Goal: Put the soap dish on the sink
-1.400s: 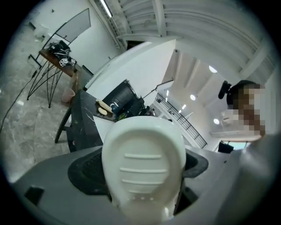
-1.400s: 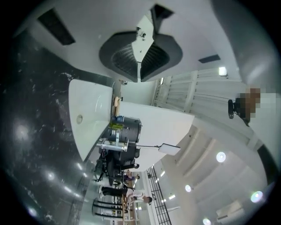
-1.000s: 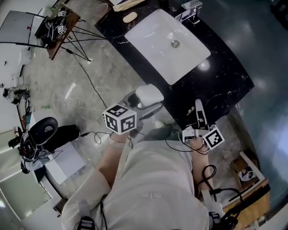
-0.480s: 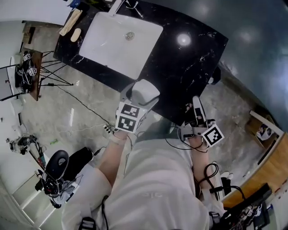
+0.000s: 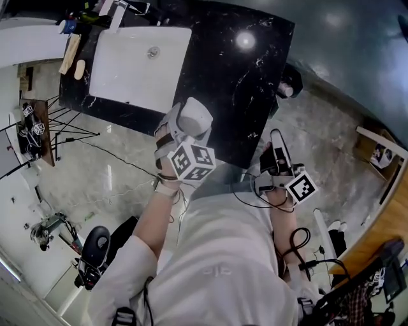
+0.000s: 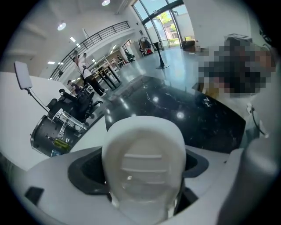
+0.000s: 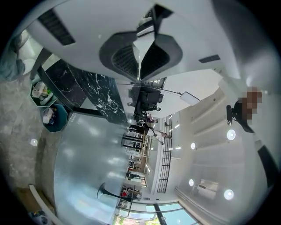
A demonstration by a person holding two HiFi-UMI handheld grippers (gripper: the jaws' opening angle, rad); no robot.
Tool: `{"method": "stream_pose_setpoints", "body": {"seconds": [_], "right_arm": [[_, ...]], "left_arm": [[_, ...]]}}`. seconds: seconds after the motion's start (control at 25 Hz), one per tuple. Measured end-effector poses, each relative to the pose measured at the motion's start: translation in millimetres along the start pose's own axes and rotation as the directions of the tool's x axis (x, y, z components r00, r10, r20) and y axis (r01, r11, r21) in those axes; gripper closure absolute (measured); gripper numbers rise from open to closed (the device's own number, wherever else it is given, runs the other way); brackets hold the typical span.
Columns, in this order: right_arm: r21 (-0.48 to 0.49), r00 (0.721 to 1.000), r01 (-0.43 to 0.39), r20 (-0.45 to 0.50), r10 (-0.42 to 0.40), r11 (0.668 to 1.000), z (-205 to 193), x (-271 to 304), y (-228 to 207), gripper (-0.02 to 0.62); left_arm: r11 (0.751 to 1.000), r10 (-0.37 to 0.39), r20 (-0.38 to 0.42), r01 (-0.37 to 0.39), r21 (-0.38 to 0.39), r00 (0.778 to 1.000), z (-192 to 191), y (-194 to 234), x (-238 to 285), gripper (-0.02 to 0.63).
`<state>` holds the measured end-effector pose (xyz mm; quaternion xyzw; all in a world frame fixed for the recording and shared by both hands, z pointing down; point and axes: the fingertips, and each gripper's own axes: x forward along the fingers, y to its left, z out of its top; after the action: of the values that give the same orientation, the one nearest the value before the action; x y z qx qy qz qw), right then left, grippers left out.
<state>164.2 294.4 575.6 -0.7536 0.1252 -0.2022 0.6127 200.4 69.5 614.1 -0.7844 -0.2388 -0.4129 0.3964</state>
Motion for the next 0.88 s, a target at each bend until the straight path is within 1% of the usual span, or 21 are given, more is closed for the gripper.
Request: {"method": "stream_pose_setpoints", "body": {"seconds": [0.12, 0.24, 0.32, 0.4, 0.48, 0.52, 0.64, 0.8, 0.88], "right_arm": [[0.003, 1.000, -0.007, 0.010, 0.007, 1.000, 4.1, -0.9, 1.9, 0.560], [0.001, 1.000, -0.016, 0.009, 0.016, 1.000, 5.1, 0.0, 5.5, 0.560], [0.001, 1.000, -0.021, 0.004, 0.021, 1.000, 3.9, 0.4, 8.6, 0.560], [-0.001, 1.000, -0.026, -0.003, 0.026, 1.000, 1.8, 1.9, 11.0, 0.560], [-0.004, 1.000, -0.027, -0.011, 0.027, 1.000, -0.5, 3.9, 12.0, 0.560], [-0.005, 1.000, -0.027, -0.014, 0.027, 1.000, -1.7, 4.9, 12.4, 0.560], [-0.005, 0.999, -0.029, -0.021, 0.029, 1.000, -4.9, 7.8, 14.0, 0.560], [-0.008, 0.999, -0.031, -0.026, 0.031, 0.999, -6.5, 10.2, 14.9, 0.560], [-0.009, 0.999, -0.033, -0.025, 0.033, 0.999, -5.9, 10.5, 16.1, 0.560]], "left_arm": [[0.999, 0.029, 0.024, -0.030, 0.043, 0.999, 3.5, -0.8, -2.6, 0.130], [0.987, 0.091, 0.041, -0.096, 0.132, 0.995, 8.8, -3.1, -6.0, 0.130], [0.967, 0.138, 0.056, -0.146, 0.207, 0.989, 13.8, -5.9, -9.3, 0.130], [0.941, 0.179, 0.074, -0.192, 0.277, 0.981, 20.2, -8.1, -15.1, 0.130], [0.922, 0.202, 0.093, -0.221, 0.317, 0.975, 23.9, -9.3, -19.1, 0.130], [0.920, 0.206, 0.100, -0.227, 0.319, 0.973, 24.1, -9.5, -19.7, 0.130], [0.926, 0.206, 0.100, -0.227, 0.300, 0.973, 21.2, -6.4, -19.6, 0.130], [0.922, 0.229, 0.096, -0.248, 0.296, 0.969, 17.2, 2.8, -22.2, 0.130], [0.928, 0.225, 0.101, -0.245, 0.281, 0.969, 17.1, 4.0, -24.8, 0.130]]}}
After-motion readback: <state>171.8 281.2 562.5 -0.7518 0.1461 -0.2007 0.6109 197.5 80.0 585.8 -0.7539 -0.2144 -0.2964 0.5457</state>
